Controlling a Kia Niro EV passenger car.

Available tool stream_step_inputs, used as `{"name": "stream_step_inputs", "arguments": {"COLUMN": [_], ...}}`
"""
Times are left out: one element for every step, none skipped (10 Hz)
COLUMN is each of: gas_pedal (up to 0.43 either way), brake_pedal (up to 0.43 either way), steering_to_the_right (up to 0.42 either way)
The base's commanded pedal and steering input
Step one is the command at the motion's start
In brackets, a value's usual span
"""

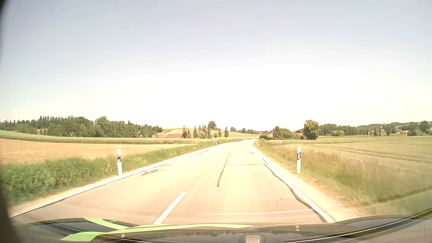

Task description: Follow the waypoints while adhering to traffic rules and regulations

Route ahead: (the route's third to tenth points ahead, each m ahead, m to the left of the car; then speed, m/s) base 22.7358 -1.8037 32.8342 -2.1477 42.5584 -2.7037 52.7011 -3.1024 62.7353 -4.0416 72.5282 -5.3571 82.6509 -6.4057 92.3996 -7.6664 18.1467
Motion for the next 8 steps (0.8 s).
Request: {"name": "stream_step_inputs", "arguments": {"gas_pedal": [0.248, 0.24, 0.228, 0.22, 0.22, 0.24, 0.248, 0.268], "brake_pedal": [0.0, 0.0, 0.0, 0.0, 0.0, 0.0, 0.0, 0.0], "steering_to_the_right": [0.004, 0.005, 0.005, 0.005, 0.005, 0.005, 0.005, 0.005]}}
